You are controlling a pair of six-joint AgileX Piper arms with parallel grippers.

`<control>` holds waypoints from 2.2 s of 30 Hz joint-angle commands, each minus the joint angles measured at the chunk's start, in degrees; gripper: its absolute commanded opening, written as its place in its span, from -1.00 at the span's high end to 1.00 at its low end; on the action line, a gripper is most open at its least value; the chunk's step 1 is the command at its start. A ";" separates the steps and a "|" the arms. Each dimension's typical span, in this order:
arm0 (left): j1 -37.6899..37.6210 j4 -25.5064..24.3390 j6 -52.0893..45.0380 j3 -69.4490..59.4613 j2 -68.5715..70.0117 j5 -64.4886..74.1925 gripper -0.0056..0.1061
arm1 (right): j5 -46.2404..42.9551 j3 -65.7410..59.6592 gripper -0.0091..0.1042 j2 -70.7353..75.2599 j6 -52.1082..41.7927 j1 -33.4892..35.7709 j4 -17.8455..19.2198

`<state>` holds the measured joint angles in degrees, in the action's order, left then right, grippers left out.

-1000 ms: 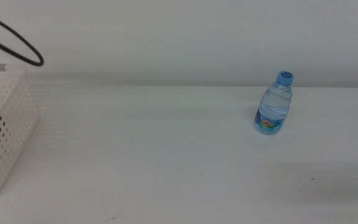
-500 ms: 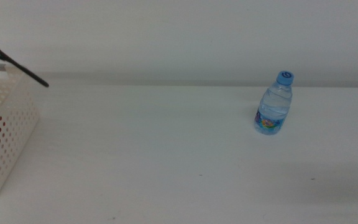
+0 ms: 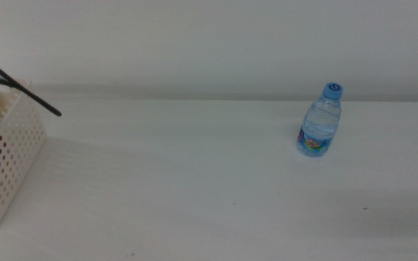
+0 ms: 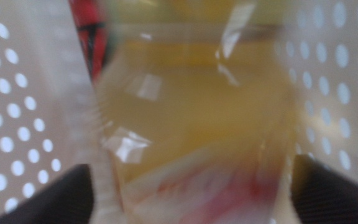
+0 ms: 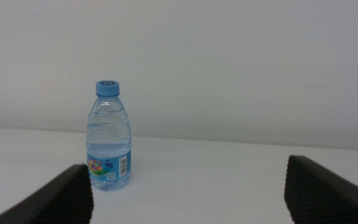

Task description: Use arms to grab the bottles and put them into the dustbin to the left of the table.

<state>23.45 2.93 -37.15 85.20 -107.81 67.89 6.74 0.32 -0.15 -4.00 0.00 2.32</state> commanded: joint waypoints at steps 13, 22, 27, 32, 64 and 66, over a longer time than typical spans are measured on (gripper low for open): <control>-1.35 20.75 4.24 14.24 19.61 7.55 -0.78 | -0.07 -2.52 -0.60 2.19 -0.41 -0.03 0.21; -24.28 23.68 12.58 -4.07 45.91 3.43 -0.78 | -0.07 -2.52 -0.60 2.19 -0.41 -0.03 0.21; -44.62 10.47 23.03 -17.77 58.83 -4.32 -0.78 | -0.07 -2.52 -0.60 2.19 -0.41 -0.03 0.21; -52.64 1.56 31.95 -24.85 65.76 -8.18 -0.78 | -0.07 -2.52 -0.60 2.19 -0.41 -0.03 0.21; -52.81 6.64 33.10 -39.06 74.62 -25.01 -0.78 | -0.07 -2.52 -0.60 2.19 -0.41 -0.03 0.21; -52.81 7.13 33.10 -40.55 75.91 -25.82 -0.78 | -0.07 -2.52 -0.60 2.19 -0.41 -0.03 0.21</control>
<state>-29.09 8.70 -4.54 45.93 -33.07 44.74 6.74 0.32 -0.15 -4.00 0.00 2.32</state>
